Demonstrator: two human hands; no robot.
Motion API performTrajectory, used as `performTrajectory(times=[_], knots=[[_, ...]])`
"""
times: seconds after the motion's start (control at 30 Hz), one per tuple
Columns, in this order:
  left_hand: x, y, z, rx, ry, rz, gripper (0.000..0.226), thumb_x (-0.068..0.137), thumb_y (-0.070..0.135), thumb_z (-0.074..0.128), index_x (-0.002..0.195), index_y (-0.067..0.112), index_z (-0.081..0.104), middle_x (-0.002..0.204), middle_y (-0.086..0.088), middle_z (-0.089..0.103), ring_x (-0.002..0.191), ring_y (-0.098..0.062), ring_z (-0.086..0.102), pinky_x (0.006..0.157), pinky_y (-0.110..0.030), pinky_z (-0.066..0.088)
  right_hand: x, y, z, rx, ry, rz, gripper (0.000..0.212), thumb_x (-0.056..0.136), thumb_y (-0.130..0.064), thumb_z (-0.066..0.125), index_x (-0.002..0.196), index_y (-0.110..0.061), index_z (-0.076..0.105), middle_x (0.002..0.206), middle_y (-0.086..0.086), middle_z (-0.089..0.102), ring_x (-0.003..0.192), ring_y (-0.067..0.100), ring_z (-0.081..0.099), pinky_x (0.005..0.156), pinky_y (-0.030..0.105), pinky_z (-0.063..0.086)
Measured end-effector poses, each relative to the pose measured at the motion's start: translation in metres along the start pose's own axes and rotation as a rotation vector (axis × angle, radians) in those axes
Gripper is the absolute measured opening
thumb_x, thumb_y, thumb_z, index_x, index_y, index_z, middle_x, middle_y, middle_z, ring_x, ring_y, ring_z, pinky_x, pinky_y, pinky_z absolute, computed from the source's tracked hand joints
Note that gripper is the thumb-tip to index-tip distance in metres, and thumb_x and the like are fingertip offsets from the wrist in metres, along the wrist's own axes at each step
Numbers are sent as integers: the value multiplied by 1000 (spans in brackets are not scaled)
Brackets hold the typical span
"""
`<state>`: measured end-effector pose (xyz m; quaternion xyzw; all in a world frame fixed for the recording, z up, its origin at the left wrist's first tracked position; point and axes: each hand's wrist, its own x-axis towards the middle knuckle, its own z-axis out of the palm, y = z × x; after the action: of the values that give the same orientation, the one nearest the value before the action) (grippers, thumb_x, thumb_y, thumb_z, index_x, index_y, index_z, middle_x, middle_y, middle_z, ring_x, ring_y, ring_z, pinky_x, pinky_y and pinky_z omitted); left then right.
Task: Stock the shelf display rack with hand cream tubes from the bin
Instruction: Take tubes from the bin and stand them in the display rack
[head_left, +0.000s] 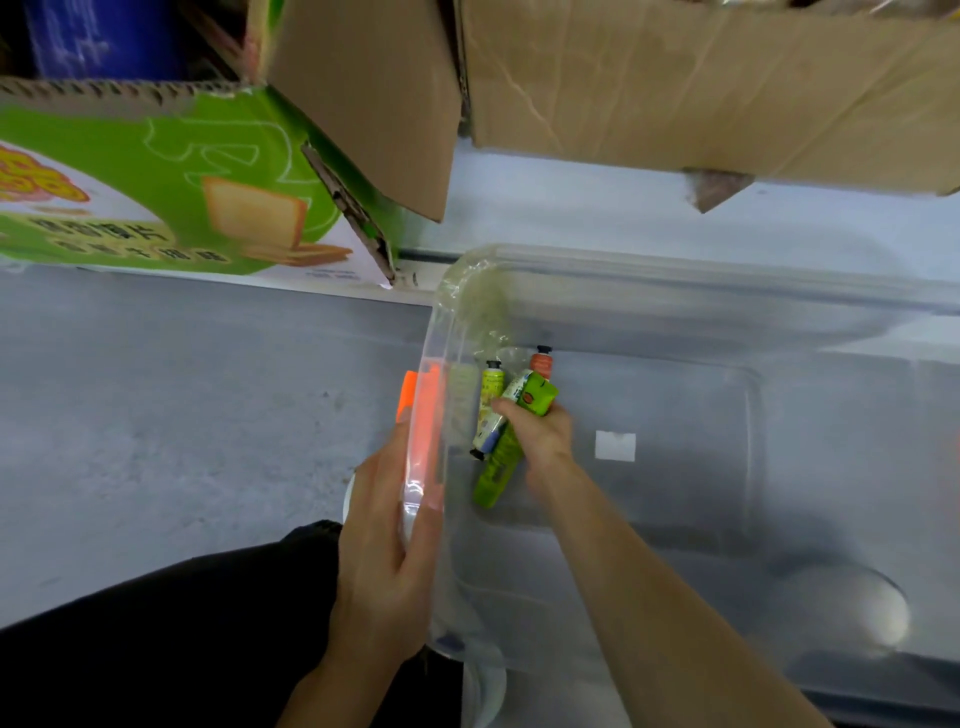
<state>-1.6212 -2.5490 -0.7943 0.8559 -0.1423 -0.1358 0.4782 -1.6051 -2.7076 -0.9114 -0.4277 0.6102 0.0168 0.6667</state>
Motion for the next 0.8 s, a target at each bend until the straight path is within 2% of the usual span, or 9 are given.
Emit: performTrajectory(times=[0.13,0.2,0.33,0.5,0.6,0.67,0.73,0.8], knots=[[0,-2,0,0,-5,-18,46,94,42,39,140,38,38,128,13,53,120,-20,52,94,-47,46,-1,-2,4,-30,-25,24,19,64,-8,77,68,-17,60,65,3,64,67,24,64,70,36,56],[0,-1,0,-8,-3,-22,46,93,42,39,139,40,38,128,15,53,121,-20,51,94,-45,46,-2,-5,4,-11,-34,53,20,63,-5,74,68,-16,59,64,5,62,63,25,62,69,40,56],[0,1,1,-40,-6,-27,46,93,41,40,139,38,39,128,17,53,122,-20,51,95,-36,46,-2,-4,0,28,-87,85,20,67,-1,75,72,-14,60,68,6,63,62,22,61,72,39,57],[1,0,3,-22,-9,-23,48,93,39,40,140,32,39,132,24,50,125,-8,47,97,-18,39,-2,-2,-3,13,-156,113,24,63,-9,84,80,-13,69,87,14,73,73,26,67,77,48,58],[0,2,1,-29,-25,-13,49,93,40,38,141,31,38,131,20,51,124,-10,48,97,-21,39,-6,-4,-6,21,-176,122,25,64,-9,84,84,-12,69,83,12,72,70,25,68,73,44,59],[2,5,0,0,-45,-25,51,93,43,36,141,28,39,129,12,52,122,-12,48,97,-28,42,-11,-10,-13,72,-205,133,29,65,-9,84,89,-8,69,81,12,72,68,26,68,73,46,59],[1,9,-2,120,-52,-64,53,93,48,32,142,28,35,132,3,46,123,-10,43,100,-37,42,-22,-20,-24,130,-229,144,34,66,-9,83,96,-5,68,80,12,72,67,25,69,74,49,58],[0,22,-7,304,19,-41,53,94,45,31,143,27,27,141,-8,37,128,-20,36,105,-42,36,-41,-33,-38,189,-266,134,27,70,-9,80,94,-6,67,74,10,71,61,23,69,67,43,59]])
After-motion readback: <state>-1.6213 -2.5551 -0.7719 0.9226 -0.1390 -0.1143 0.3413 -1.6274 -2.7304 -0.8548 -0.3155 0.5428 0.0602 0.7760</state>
